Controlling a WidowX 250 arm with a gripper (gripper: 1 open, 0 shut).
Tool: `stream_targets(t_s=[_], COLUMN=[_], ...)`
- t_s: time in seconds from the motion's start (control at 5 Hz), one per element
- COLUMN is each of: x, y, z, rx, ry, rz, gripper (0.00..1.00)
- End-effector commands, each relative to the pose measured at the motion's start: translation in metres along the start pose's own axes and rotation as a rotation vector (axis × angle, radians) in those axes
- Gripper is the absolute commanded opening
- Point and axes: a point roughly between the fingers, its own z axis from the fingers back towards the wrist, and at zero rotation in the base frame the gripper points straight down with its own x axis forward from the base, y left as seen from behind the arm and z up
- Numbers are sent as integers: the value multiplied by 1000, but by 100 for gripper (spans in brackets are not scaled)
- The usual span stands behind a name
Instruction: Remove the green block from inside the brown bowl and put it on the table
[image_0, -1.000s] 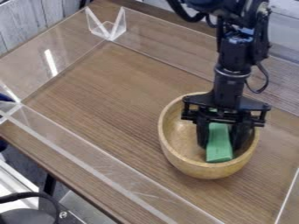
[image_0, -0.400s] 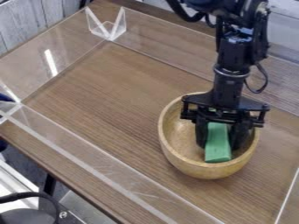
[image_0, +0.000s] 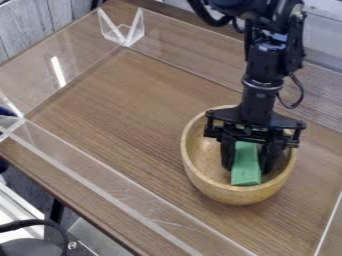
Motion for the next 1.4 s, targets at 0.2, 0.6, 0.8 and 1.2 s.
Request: stream_targets(t_s=[0.2, 0.6, 0.8, 1.2], x=[2, 0, 0, 32], y=[4, 11, 26, 106], z=[28, 49, 69, 81], rx=[-41, -67, -98, -132], ry=[-43, -60, -84, -101], rz=[-16, -31, -24, 104], gripper=[0, 0, 0, 0])
